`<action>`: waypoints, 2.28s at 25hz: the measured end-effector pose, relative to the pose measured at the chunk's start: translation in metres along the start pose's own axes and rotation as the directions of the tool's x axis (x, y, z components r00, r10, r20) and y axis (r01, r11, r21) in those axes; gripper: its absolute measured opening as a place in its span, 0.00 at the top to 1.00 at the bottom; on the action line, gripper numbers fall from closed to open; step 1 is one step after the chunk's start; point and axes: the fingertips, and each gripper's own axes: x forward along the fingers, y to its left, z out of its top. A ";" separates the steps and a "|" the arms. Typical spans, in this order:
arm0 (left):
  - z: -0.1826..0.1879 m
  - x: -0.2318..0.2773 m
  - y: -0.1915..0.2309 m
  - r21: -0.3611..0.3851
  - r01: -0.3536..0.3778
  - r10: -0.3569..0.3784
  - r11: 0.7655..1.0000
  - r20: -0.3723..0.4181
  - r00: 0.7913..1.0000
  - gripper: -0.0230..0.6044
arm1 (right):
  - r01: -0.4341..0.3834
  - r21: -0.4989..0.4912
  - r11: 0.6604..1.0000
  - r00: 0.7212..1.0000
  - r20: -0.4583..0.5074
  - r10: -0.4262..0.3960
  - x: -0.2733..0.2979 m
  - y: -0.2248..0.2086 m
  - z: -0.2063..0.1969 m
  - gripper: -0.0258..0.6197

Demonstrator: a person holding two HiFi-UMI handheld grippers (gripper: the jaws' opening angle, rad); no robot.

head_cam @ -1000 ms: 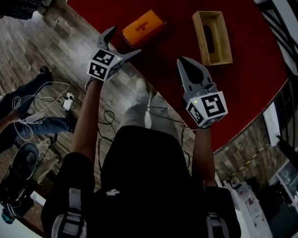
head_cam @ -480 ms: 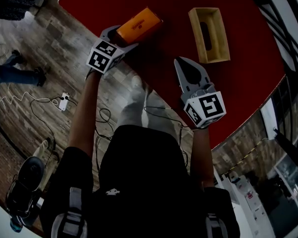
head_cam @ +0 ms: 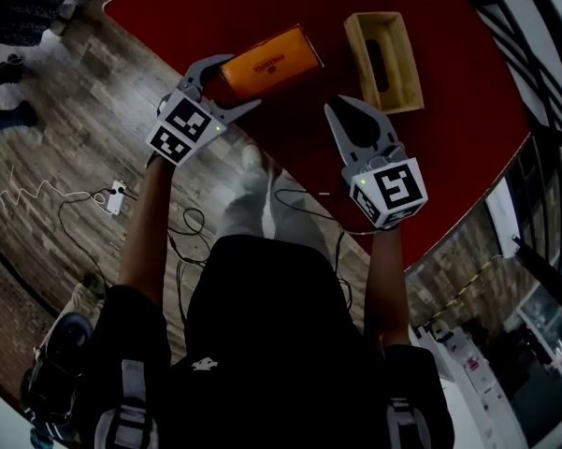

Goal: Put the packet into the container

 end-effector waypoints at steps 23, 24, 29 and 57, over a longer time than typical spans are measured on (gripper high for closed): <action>0.027 -0.011 -0.106 0.359 0.467 -0.434 0.808 -0.172 0.884 0.39 | -0.436 -0.443 0.783 0.845 -0.500 0.188 -0.026 0.022 -0.057 0.27; 0.028 -0.010 -0.109 0.376 0.477 -0.441 0.794 -0.182 0.879 0.39 | -0.449 -0.450 0.772 0.837 -0.513 0.188 -0.027 0.024 -0.060 0.27; 0.041 -0.010 -0.121 0.398 0.498 -0.472 0.770 -0.169 0.865 0.39 | -0.457 -0.468 0.756 0.834 -0.520 0.182 -0.030 0.032 -0.067 0.27; 0.062 -0.006 -0.086 0.193 0.303 -0.328 0.933 0.111 0.938 0.82 | -0.191 -0.391 0.901 0.878 -0.478 -0.022 -0.066 -0.057 -0.052 0.38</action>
